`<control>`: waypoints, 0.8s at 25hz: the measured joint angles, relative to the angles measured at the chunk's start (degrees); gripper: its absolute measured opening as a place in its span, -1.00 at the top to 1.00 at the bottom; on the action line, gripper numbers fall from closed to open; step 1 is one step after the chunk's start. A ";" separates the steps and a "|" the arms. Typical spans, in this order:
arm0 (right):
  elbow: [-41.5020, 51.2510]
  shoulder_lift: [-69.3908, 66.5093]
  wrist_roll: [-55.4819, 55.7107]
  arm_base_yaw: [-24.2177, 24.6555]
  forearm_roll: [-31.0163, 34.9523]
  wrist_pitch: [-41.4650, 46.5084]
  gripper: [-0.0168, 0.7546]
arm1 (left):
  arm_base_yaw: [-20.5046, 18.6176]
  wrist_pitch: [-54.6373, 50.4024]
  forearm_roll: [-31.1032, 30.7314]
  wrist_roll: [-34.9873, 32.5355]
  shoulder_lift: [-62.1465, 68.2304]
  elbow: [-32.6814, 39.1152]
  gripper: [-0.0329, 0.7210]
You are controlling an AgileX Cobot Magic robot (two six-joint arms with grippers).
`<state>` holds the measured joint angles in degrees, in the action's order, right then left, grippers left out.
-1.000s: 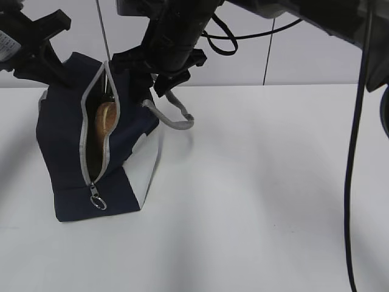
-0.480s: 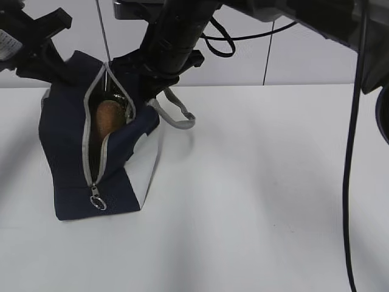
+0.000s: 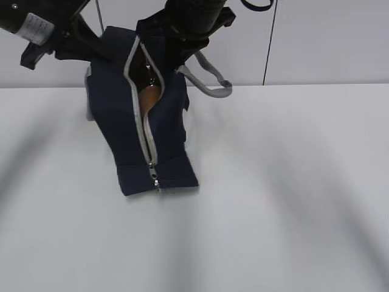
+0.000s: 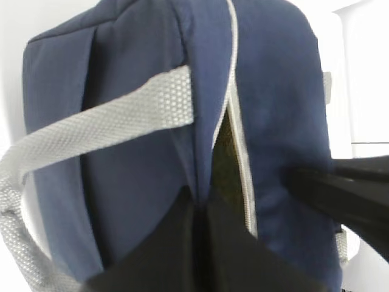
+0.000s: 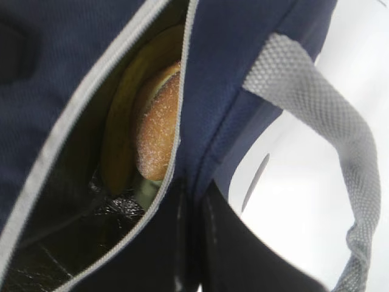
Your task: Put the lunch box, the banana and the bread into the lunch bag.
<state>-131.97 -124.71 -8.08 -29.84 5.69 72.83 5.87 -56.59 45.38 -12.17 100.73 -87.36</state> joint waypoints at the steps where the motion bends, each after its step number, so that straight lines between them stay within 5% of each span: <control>1: 0.00 0.41 0.00 0.50 -0.29 0.03 0.97 | 0.88 1.40 0.46 -0.50 0.13 0.00 0.92; 6: -0.11 1.23 0.74 3.18 -0.78 0.37 0.97 | 4.13 6.44 4.71 -1.27 1.59 0.00 0.92; 20: 3.72 1.45 2.35 5.48 -0.89 0.21 0.98 | 5.59 7.34 8.13 -1.55 10.29 -6.54 0.92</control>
<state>-128.24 -123.26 -5.73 -24.36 4.79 73.04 11.46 -49.25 53.50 -13.72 111.03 -93.90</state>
